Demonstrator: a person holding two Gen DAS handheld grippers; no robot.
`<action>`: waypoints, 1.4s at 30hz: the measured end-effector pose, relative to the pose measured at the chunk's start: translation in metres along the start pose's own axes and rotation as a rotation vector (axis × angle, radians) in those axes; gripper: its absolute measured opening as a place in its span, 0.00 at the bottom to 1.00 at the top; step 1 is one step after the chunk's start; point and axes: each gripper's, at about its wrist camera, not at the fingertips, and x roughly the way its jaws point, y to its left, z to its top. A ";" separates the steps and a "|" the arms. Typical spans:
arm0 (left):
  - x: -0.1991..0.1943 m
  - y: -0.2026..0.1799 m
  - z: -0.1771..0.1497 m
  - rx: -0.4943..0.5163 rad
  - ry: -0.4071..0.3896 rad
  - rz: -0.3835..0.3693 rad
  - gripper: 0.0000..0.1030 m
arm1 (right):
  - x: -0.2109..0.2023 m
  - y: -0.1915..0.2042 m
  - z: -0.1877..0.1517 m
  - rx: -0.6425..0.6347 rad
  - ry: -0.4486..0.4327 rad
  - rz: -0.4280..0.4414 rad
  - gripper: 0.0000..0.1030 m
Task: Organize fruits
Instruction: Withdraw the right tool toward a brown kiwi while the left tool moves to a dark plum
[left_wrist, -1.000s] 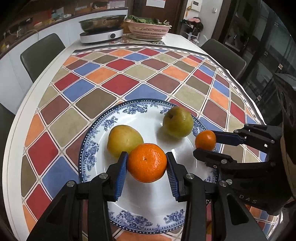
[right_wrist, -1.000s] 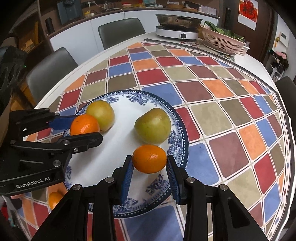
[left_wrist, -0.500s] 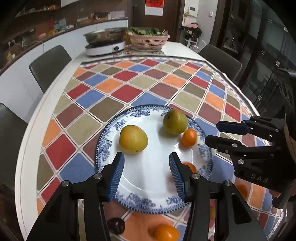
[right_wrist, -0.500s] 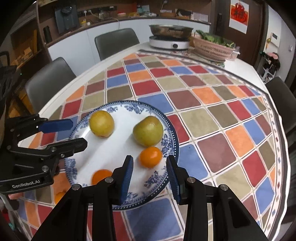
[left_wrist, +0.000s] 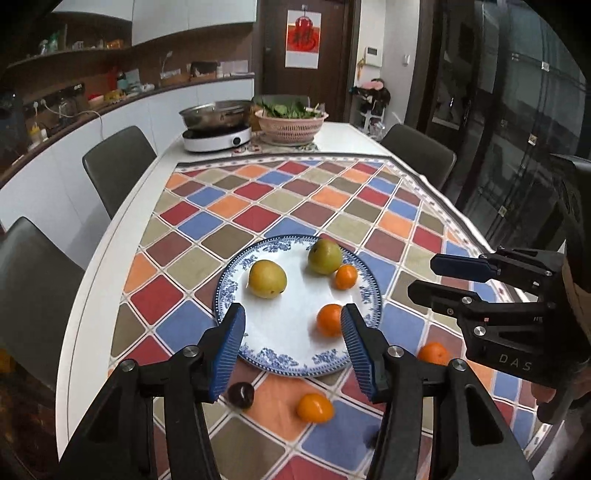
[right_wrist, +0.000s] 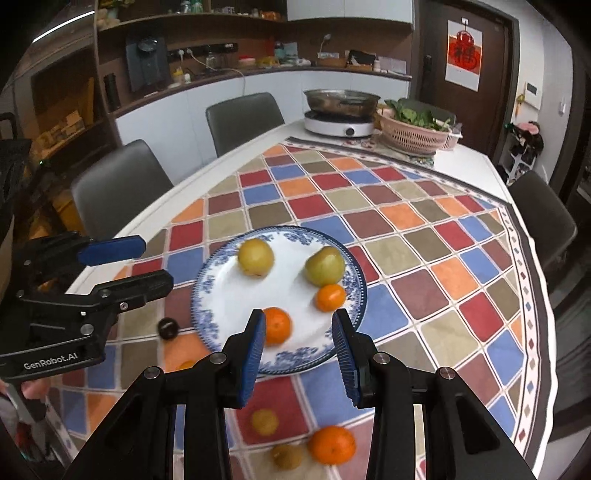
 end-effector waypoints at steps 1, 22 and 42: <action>-0.006 -0.001 -0.001 0.001 -0.007 -0.002 0.52 | -0.007 0.004 -0.001 0.001 -0.012 -0.001 0.37; -0.058 -0.027 -0.064 0.038 -0.080 -0.007 0.59 | -0.066 0.025 -0.066 0.120 -0.094 -0.104 0.50; -0.028 -0.062 -0.125 0.061 -0.070 -0.091 0.59 | -0.060 0.020 -0.129 0.052 -0.125 -0.069 0.50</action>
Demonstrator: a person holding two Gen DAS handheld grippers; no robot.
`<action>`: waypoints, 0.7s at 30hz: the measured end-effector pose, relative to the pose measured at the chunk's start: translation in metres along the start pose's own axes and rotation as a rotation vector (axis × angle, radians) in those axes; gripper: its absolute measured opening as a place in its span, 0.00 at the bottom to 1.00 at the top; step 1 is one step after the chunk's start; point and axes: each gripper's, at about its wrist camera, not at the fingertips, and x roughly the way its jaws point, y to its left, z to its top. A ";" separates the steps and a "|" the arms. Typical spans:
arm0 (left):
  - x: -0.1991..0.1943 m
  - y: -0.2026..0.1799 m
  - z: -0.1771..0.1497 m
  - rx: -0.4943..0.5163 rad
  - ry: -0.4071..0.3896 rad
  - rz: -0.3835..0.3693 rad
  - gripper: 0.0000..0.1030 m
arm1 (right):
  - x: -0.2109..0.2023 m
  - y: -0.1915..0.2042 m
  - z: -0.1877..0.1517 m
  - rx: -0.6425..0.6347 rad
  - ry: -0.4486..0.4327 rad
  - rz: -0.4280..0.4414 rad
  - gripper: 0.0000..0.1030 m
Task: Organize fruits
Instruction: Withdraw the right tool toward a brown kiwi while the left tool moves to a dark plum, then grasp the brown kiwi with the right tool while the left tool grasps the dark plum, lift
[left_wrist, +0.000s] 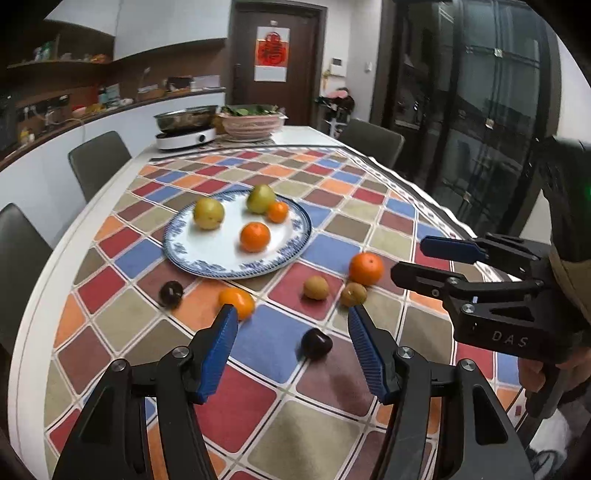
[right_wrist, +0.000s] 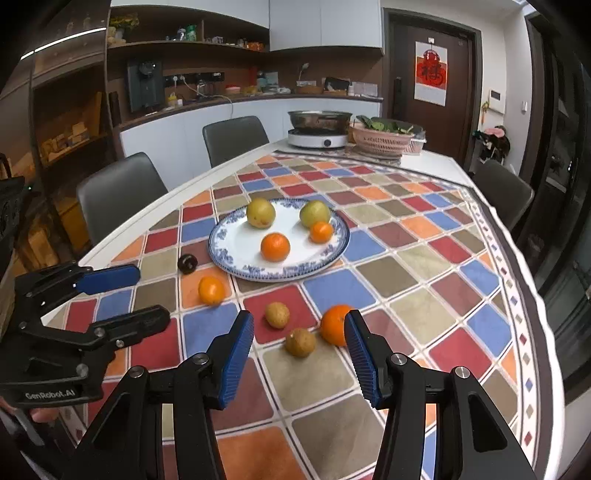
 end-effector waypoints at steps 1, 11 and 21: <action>0.004 -0.001 -0.001 0.006 0.010 -0.002 0.59 | 0.002 -0.001 -0.002 0.004 0.004 0.006 0.50; 0.034 -0.004 -0.014 0.028 0.096 -0.056 0.55 | 0.035 -0.010 -0.016 0.007 0.101 0.039 0.50; 0.064 -0.006 -0.019 0.023 0.176 -0.121 0.44 | 0.056 -0.020 -0.022 0.047 0.144 0.062 0.48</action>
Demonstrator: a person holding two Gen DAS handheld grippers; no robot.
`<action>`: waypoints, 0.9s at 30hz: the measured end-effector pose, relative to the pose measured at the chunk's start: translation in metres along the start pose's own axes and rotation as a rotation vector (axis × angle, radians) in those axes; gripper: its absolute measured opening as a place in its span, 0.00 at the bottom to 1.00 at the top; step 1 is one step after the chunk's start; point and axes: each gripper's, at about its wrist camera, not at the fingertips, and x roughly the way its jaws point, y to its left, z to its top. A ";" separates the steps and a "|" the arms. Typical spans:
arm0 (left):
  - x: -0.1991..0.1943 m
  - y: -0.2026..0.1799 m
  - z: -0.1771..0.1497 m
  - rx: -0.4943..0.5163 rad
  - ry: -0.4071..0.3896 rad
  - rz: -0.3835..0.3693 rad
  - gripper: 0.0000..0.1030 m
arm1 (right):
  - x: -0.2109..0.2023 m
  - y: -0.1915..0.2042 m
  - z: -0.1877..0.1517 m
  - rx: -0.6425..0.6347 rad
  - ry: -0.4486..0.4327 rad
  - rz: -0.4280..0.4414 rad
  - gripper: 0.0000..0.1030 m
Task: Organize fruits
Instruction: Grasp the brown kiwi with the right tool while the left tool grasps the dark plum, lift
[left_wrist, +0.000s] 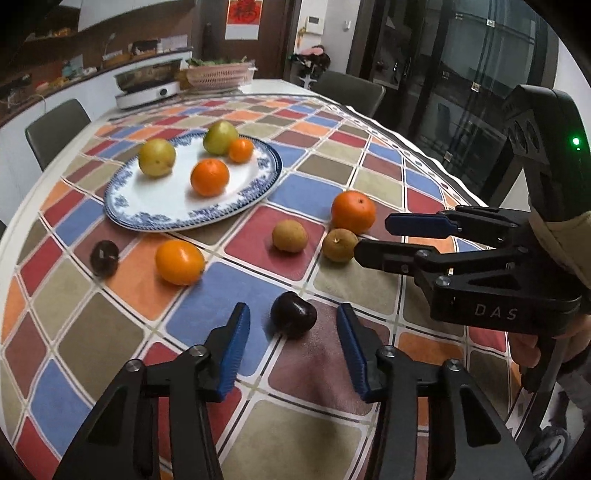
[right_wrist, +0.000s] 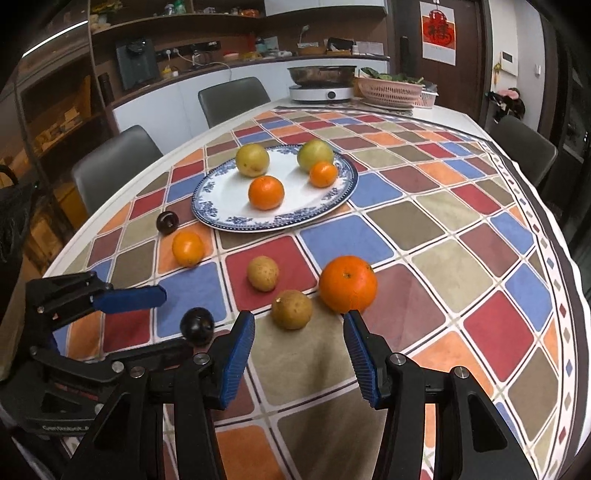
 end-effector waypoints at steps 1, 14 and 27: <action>0.003 0.001 0.001 -0.003 0.007 -0.002 0.43 | 0.002 -0.001 0.000 0.007 0.004 0.004 0.46; 0.017 0.003 0.002 -0.028 0.039 0.002 0.33 | 0.022 -0.004 0.004 0.044 0.049 0.054 0.39; 0.011 0.007 0.007 -0.059 0.019 0.003 0.27 | 0.037 -0.001 0.007 0.022 0.069 0.049 0.36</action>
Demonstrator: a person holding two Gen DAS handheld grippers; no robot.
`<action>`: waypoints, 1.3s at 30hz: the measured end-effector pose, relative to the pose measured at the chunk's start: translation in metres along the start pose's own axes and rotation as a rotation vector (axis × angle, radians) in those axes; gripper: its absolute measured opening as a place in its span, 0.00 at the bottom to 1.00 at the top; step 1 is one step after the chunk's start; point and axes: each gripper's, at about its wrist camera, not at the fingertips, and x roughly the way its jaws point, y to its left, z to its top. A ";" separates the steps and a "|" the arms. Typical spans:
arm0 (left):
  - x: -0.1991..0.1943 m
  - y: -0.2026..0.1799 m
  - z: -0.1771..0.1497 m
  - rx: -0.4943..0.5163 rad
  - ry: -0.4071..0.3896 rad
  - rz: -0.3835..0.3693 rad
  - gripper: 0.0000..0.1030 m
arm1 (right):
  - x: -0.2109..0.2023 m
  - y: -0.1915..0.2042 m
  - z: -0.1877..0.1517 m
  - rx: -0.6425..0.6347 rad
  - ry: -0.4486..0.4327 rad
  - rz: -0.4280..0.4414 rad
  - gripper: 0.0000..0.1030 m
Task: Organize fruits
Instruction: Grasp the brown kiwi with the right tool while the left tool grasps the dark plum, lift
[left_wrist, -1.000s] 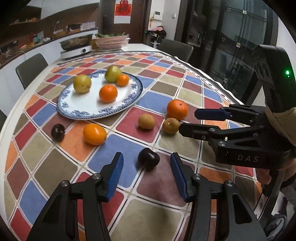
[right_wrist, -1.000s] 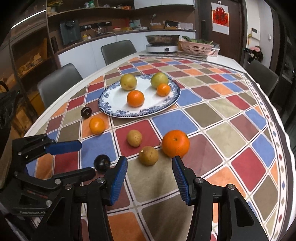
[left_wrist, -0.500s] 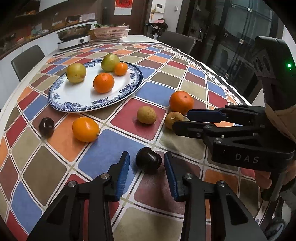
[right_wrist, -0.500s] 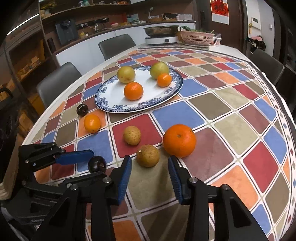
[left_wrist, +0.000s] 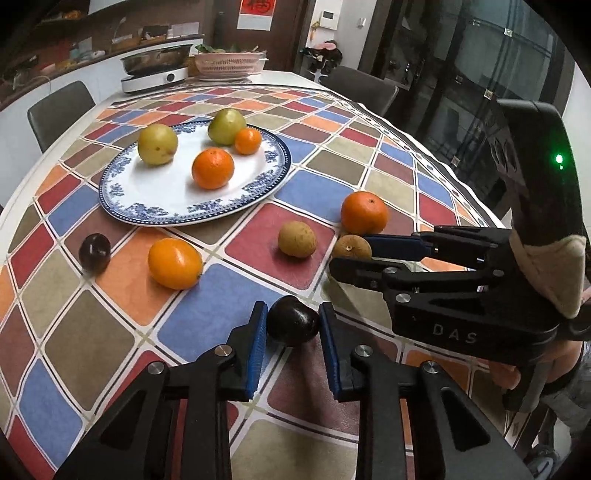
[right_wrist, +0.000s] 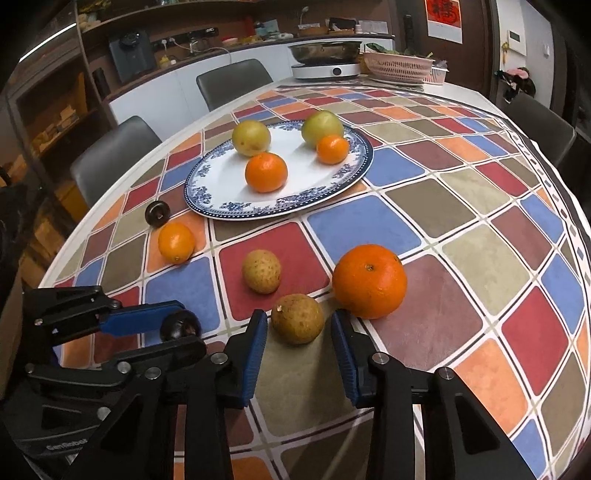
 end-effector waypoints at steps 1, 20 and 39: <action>-0.001 0.001 0.000 -0.003 -0.001 0.001 0.27 | 0.000 0.001 0.000 -0.002 -0.001 -0.004 0.34; -0.046 0.002 0.003 -0.038 -0.097 0.005 0.27 | -0.041 0.022 0.001 -0.001 -0.076 -0.006 0.29; -0.105 0.012 0.012 -0.062 -0.209 0.038 0.27 | -0.098 0.061 0.015 -0.014 -0.174 -0.002 0.29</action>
